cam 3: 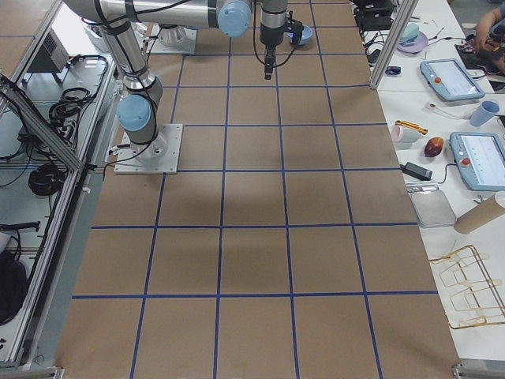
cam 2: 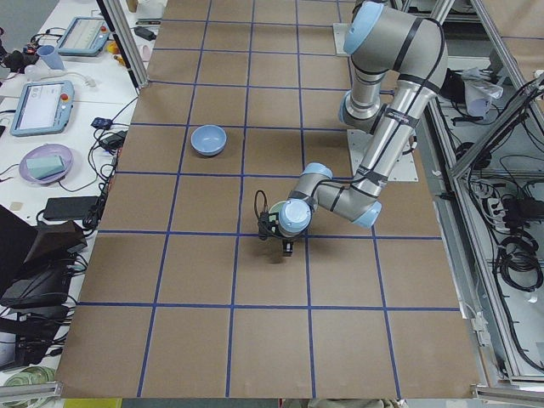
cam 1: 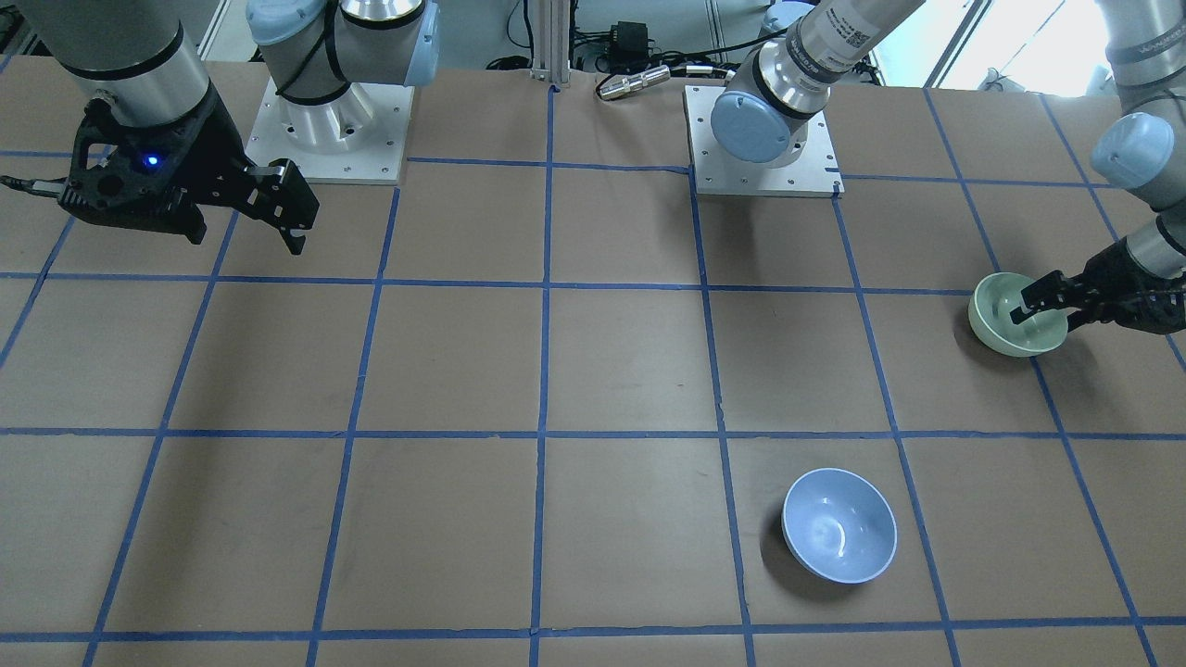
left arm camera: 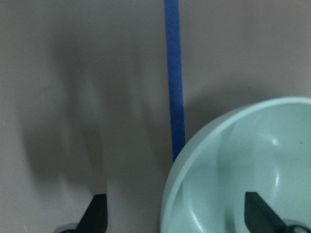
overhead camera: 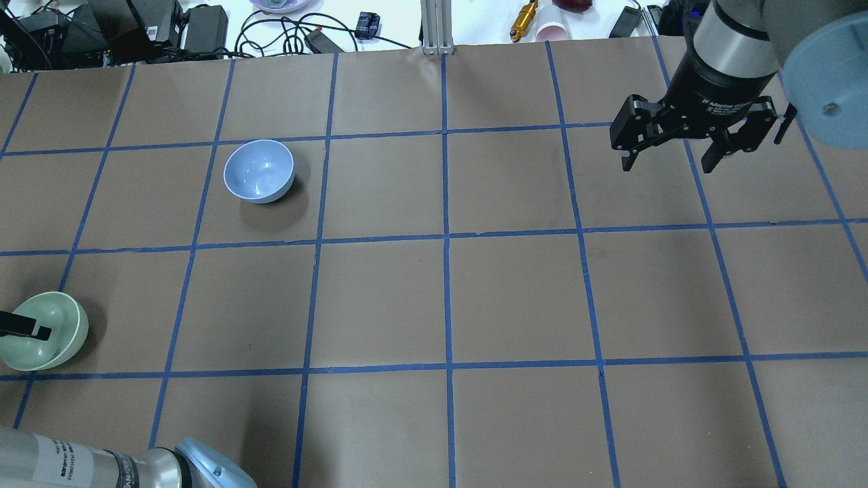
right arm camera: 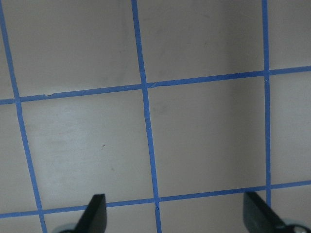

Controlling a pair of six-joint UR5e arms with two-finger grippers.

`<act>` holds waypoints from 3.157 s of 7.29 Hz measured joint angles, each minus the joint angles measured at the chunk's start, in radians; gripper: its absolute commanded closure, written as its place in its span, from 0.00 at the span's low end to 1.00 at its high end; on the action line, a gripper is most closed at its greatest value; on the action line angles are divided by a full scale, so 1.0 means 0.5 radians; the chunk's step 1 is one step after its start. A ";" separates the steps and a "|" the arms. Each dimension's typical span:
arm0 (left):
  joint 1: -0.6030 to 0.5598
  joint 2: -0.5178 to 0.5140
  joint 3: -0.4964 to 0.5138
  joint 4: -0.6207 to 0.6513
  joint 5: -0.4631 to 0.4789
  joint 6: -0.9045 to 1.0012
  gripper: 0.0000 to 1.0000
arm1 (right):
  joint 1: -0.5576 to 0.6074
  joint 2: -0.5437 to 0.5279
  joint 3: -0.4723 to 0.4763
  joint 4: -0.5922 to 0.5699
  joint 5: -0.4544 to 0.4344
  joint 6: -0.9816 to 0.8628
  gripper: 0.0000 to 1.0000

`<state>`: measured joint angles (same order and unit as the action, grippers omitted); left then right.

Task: Stack green bowl on blue bowl
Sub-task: 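Lower the left gripper onto the rim of the pale green bowl, then close the left gripper on the green bowl's rim and lift it, then carry the green bowl with the left gripper over the blue bowl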

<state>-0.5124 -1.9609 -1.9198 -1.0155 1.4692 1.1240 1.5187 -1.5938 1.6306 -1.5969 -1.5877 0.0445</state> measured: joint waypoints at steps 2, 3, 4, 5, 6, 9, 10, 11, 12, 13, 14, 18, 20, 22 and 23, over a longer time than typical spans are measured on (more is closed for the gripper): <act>0.000 -0.002 -0.001 -0.013 0.006 0.008 0.88 | 0.000 0.000 0.000 0.000 0.000 0.000 0.00; 0.000 -0.002 0.000 -0.018 0.008 0.008 1.00 | 0.000 0.000 0.000 0.000 0.000 0.000 0.00; 0.000 -0.002 0.000 -0.021 0.010 0.005 1.00 | 0.000 0.000 0.000 0.000 0.000 0.000 0.00; 0.000 0.000 0.001 -0.026 0.012 0.003 1.00 | 0.000 0.000 0.000 0.000 0.000 0.000 0.00; 0.000 0.004 0.004 -0.051 0.014 0.001 1.00 | 0.000 0.000 0.000 0.000 0.001 0.000 0.00; 0.000 0.013 0.011 -0.127 0.004 0.003 1.00 | 0.000 0.000 0.000 0.000 0.000 0.000 0.00; 0.000 0.024 0.017 -0.130 0.004 0.002 1.00 | 0.000 0.000 0.000 0.000 0.000 0.000 0.00; 0.000 0.042 0.038 -0.138 0.004 -0.003 1.00 | 0.000 0.000 0.000 0.000 0.000 0.000 0.00; -0.001 0.053 0.086 -0.167 0.001 -0.006 1.00 | 0.000 0.000 0.000 0.000 0.000 0.000 0.00; -0.002 0.062 0.161 -0.245 -0.012 -0.009 1.00 | 0.000 0.000 0.000 0.000 0.000 0.000 0.00; -0.006 0.068 0.252 -0.365 -0.029 -0.013 1.00 | 0.000 0.000 0.001 0.000 0.000 0.000 0.00; -0.207 0.114 0.503 -0.624 -0.139 -0.229 1.00 | 0.000 0.000 0.000 0.000 0.000 0.000 0.00; -0.504 0.125 0.743 -0.808 -0.177 -0.550 1.00 | 0.000 0.000 0.000 0.000 0.000 0.000 0.00; -0.706 0.086 0.892 -0.956 -0.322 -0.859 1.00 | 0.000 0.000 0.000 0.000 0.000 0.000 0.00; -0.809 0.068 0.912 -0.966 -0.405 -1.034 1.00 | 0.000 0.000 0.000 0.000 0.000 0.000 0.00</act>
<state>-0.9167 -1.9271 -1.4639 -1.4984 1.2666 0.6073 1.5187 -1.5938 1.6307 -1.5969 -1.5876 0.0445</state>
